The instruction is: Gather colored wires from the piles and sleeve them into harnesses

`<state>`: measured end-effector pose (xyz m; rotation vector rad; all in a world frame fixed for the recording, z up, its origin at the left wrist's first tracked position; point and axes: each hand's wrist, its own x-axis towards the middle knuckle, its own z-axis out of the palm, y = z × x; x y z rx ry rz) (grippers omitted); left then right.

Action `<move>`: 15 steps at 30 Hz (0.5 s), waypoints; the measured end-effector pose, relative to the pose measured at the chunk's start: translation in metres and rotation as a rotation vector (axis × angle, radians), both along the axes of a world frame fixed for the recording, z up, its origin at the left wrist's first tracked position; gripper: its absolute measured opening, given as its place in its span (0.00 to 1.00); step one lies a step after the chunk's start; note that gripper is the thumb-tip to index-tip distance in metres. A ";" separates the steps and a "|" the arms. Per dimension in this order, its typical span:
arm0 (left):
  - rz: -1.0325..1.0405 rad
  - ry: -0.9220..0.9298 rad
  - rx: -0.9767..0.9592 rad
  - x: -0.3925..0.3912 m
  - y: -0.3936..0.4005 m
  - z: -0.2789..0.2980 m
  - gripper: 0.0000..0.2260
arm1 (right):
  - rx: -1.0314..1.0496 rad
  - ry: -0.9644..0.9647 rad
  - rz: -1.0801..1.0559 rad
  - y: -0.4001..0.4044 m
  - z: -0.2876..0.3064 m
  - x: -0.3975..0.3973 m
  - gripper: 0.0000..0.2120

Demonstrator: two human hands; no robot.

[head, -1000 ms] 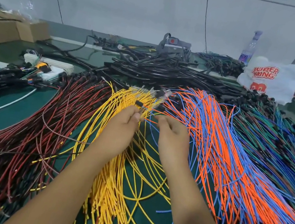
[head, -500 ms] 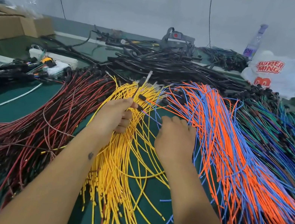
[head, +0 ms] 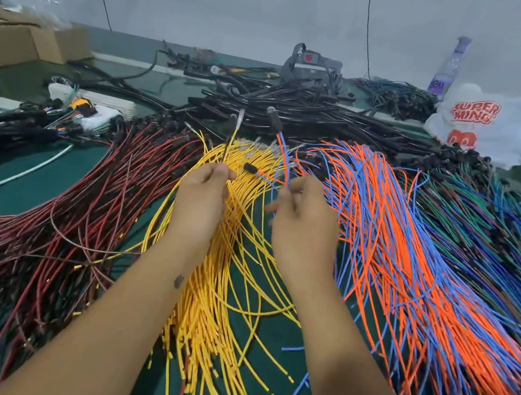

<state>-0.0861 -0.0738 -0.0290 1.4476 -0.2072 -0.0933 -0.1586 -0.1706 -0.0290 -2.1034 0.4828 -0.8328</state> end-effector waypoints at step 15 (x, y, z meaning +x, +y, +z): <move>-0.121 -0.094 -0.056 -0.018 -0.017 -0.003 0.09 | 0.781 -0.198 0.144 0.013 -0.011 0.011 0.08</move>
